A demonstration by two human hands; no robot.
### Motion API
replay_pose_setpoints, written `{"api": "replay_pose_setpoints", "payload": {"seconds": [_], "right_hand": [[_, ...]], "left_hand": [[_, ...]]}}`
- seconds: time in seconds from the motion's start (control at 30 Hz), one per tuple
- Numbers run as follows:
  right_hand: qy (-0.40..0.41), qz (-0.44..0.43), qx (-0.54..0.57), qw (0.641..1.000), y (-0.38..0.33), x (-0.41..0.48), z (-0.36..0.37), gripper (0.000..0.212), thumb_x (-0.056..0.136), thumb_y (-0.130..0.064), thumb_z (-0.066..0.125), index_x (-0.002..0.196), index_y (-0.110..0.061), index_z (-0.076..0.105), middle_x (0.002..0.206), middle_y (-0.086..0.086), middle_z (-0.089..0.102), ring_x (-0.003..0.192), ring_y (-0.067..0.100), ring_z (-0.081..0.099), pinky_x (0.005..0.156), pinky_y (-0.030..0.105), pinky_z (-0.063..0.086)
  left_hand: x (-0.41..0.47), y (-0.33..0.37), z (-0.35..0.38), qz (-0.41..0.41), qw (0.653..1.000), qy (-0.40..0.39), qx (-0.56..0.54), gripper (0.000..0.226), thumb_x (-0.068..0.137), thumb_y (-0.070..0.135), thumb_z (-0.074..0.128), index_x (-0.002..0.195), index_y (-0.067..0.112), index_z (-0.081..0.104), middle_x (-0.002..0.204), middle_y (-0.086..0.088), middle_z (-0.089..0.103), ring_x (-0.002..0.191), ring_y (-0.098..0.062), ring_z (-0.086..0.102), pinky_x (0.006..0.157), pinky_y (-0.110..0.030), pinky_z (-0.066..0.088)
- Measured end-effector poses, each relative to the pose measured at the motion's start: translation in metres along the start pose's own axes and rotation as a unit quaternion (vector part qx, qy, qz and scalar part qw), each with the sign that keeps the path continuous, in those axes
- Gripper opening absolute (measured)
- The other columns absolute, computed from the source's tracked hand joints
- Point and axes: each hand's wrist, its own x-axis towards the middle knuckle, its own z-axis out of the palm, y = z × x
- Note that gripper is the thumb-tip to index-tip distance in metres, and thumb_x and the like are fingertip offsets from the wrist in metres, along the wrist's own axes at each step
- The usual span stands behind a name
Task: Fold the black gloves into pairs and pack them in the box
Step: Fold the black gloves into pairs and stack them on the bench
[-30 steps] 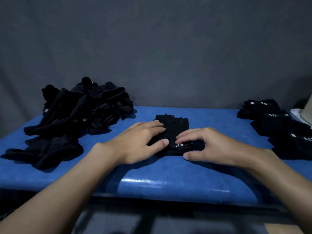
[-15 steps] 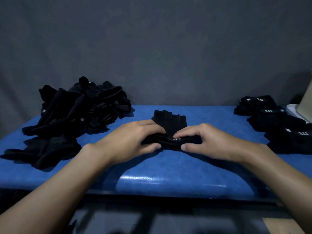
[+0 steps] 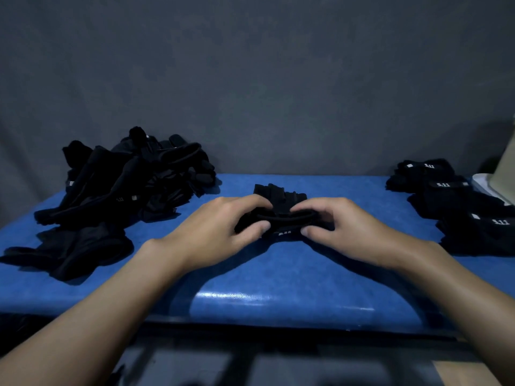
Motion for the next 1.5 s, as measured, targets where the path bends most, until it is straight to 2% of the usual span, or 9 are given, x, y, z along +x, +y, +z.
{"api": "replay_pose_setpoints", "payload": {"seconds": [0.17, 0.3, 0.5, 0.63, 0.73, 0.9, 1.03, 1.23, 1.5], "right_hand": [[0.014, -0.002, 0.048, 0.999, 0.001, 0.002, 0.0, 0.024, 0.091, -0.005, 0.062, 0.11, -0.02, 0.067, 0.102, -0.006, 0.073, 0.101, 0.01, 0.068, 0.096, 0.039, 0.052], [0.03, 0.006, 0.07, 0.997, -0.001, 0.002, 0.0, 0.02, 0.094, -0.007, 0.059, 0.101, -0.024, 0.066, 0.085, -0.016, 0.072, 0.081, -0.001, 0.066, 0.079, 0.025, 0.049], [0.038, 0.009, 0.103, 0.994, -0.003, 0.001, 0.001, 0.018, 0.097, -0.018, 0.055, 0.11, -0.027, 0.063, 0.095, 0.009, 0.073, 0.093, 0.03, 0.069, 0.089, 0.053, 0.053], [0.04, 0.021, 0.125, 0.991, -0.009, -0.001, -0.001, 0.026, 0.093, -0.017, 0.064, 0.118, -0.024, 0.06, 0.11, 0.004, 0.068, 0.072, 0.013, 0.064, 0.079, 0.033, 0.054], [0.033, 0.028, 0.11, 0.993, -0.007, -0.001, 0.0, 0.043, 0.087, -0.017, 0.072, 0.126, -0.027, 0.054, 0.119, 0.002, 0.063, 0.064, 0.014, 0.055, 0.068, 0.028, 0.052], [0.077, 0.025, 0.082, 0.993, -0.002, 0.005, 0.007, 0.036, 0.088, -0.018, 0.07, 0.118, -0.032, 0.056, 0.106, 0.002, 0.066, 0.069, 0.03, 0.061, 0.074, 0.04, 0.057], [0.105, 0.012, 0.017, 0.994, 0.001, 0.007, 0.011, 0.031, 0.089, -0.023, 0.069, 0.117, -0.031, 0.058, 0.097, -0.018, 0.064, 0.092, 0.003, 0.062, 0.084, 0.023, 0.05], [0.117, 0.032, -0.004, 0.993, 0.008, 0.013, 0.016, 0.032, 0.091, -0.028, 0.065, 0.122, -0.026, 0.059, 0.102, -0.013, 0.065, 0.098, 0.006, 0.061, 0.089, 0.023, 0.048], [0.155, 0.065, -0.003, 0.986, 0.011, 0.024, 0.021, 0.032, 0.091, -0.031, 0.065, 0.122, -0.023, 0.061, 0.084, -0.007, 0.06, 0.08, 0.01, 0.061, 0.073, 0.02, 0.047]], "left_hand": [[0.001, 0.001, 0.0, -0.021, 0.997, -0.011, -0.071, 0.071, 0.076, 0.045, 0.079, 0.137, 0.041, 0.043, 0.119, 0.026, 0.059, 0.108, 0.001, 0.057, 0.092, -0.028, 0.049], [0.001, 0.0, 0.003, -0.015, 0.997, -0.008, -0.071, 0.06, 0.086, 0.029, 0.074, 0.136, 0.04, 0.042, 0.114, 0.023, 0.063, 0.101, -0.001, 0.059, 0.086, -0.026, 0.048], [0.002, 0.002, 0.006, -0.039, 0.993, 0.024, -0.113, 0.048, 0.091, 0.026, 0.069, 0.135, 0.032, 0.05, 0.096, 0.021, 0.065, 0.089, -0.008, 0.062, 0.08, -0.024, 0.049], [0.004, 0.002, 0.006, -0.057, 0.991, 0.05, -0.106, 0.036, 0.09, 0.026, 0.069, 0.124, 0.03, 0.056, 0.075, 0.014, 0.064, 0.07, -0.011, 0.058, 0.063, -0.015, 0.042], [0.005, 0.003, 0.007, -0.073, 0.99, 0.052, -0.113, 0.037, 0.09, 0.026, 0.07, 0.125, 0.03, 0.057, 0.067, 0.0, 0.064, 0.062, -0.014, 0.057, 0.058, -0.017, 0.042], [0.008, 0.003, 0.012, -0.094, 0.986, 0.055, -0.123, 0.042, 0.092, 0.029, 0.067, 0.133, 0.026, 0.055, 0.085, 0.009, 0.064, 0.061, -0.014, 0.058, 0.058, -0.018, 0.042], [0.011, 0.001, 0.017, -0.111, 0.983, 0.063, -0.129, 0.042, 0.094, 0.028, 0.063, 0.135, 0.023, 0.054, 0.106, 0.015, 0.061, 0.055, -0.003, 0.051, 0.056, -0.011, 0.037], [0.016, 0.0, 0.021, -0.124, 0.986, 0.067, -0.093, 0.04, 0.096, 0.03, 0.06, 0.134, 0.02, 0.056, 0.121, 0.007, 0.061, 0.064, 0.02, 0.05, 0.064, -0.006, 0.039], [0.022, 0.003, 0.022, -0.171, 0.981, 0.066, -0.064, 0.04, 0.096, 0.037, 0.056, 0.135, 0.025, 0.053, 0.118, 0.009, 0.06, 0.072, -0.002, 0.052, 0.072, -0.013, 0.036]]}}
